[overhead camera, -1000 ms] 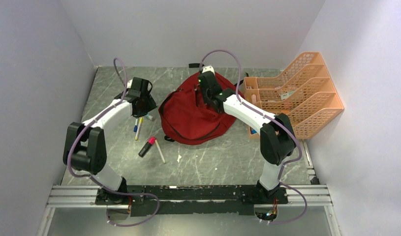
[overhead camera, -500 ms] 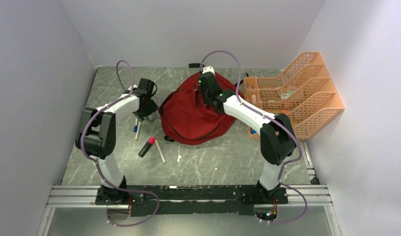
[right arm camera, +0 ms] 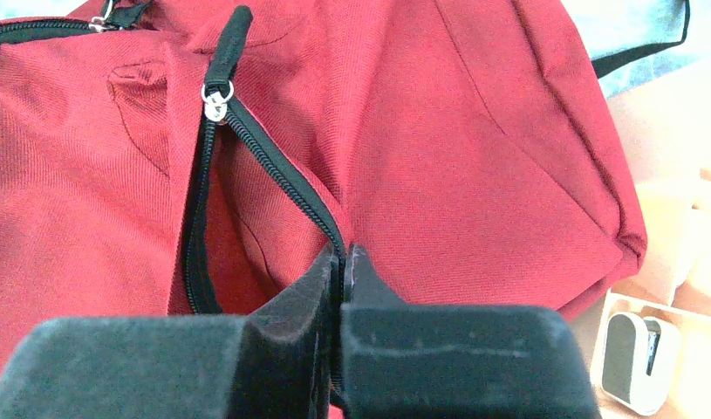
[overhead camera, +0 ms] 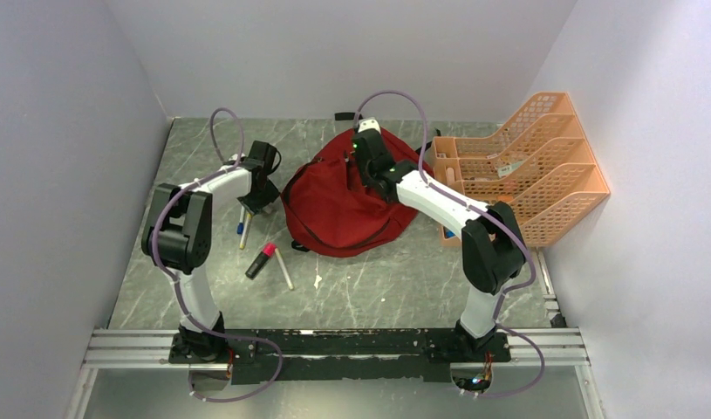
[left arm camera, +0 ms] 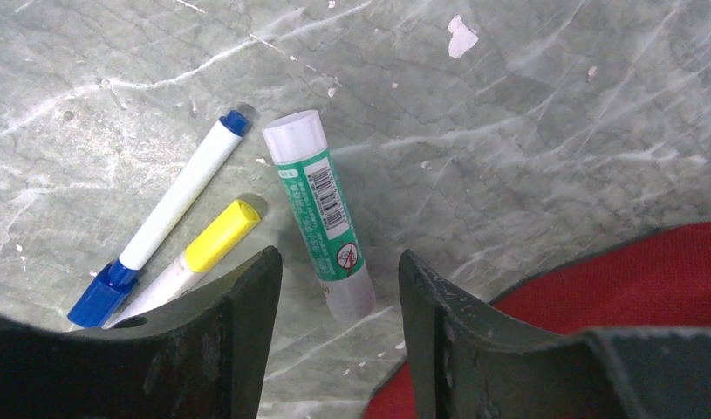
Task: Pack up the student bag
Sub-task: Pick up the stationery from the center of the board.
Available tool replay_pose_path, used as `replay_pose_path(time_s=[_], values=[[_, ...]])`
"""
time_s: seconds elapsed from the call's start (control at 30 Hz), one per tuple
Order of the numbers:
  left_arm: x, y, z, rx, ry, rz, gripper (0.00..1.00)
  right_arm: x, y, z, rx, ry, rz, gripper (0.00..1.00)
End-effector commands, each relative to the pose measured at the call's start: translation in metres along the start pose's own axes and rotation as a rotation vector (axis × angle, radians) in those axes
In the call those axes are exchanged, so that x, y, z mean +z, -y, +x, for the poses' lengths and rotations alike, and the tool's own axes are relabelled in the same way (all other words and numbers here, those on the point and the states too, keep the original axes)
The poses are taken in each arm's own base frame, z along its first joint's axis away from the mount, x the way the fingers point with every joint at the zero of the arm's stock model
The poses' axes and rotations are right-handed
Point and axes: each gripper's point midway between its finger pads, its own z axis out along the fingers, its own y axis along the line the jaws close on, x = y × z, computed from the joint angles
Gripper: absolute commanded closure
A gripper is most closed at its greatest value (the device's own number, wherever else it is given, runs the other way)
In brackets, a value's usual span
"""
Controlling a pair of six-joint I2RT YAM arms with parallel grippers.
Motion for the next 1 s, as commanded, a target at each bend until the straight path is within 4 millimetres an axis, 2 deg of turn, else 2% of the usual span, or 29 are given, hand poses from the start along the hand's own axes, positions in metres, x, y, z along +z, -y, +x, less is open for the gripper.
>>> replay_pose_path(time_s=[0.0, 0.13, 0.37, 0.5, 0.67, 0.83, 0.97], values=[[0.006, 0.011, -0.007, -0.004, 0.031, 0.013, 0.46, -0.010, 0.004, -0.010, -0.004, 0.039, -0.002, 1.00], [0.012, 0.016, -0.002, 0.005, 0.011, 0.031, 0.55, -0.011, 0.007, -0.008, -0.012, 0.040, 0.009, 1.00], [0.013, 0.018, 0.002, 0.014, -0.007, 0.047, 0.56, -0.012, 0.009, -0.009, -0.018, 0.045, 0.012, 1.00], [0.004, 0.023, 0.001, 0.016, -0.005, 0.090, 0.58, -0.013, 0.008, -0.009, -0.019, 0.047, 0.010, 1.00], [0.001, 0.023, 0.002, 0.015, -0.017, 0.119, 0.72, -0.012, 0.008, -0.009, -0.019, 0.046, 0.011, 1.00], [0.001, 0.021, 0.004, 0.029, -0.040, 0.130, 0.79, -0.013, 0.008, -0.009, -0.017, 0.047, 0.010, 1.00], [-0.017, 0.018, -0.008, 0.050, -0.007, 0.131, 0.88, -0.014, 0.010, -0.009, -0.014, 0.050, 0.016, 1.00]])
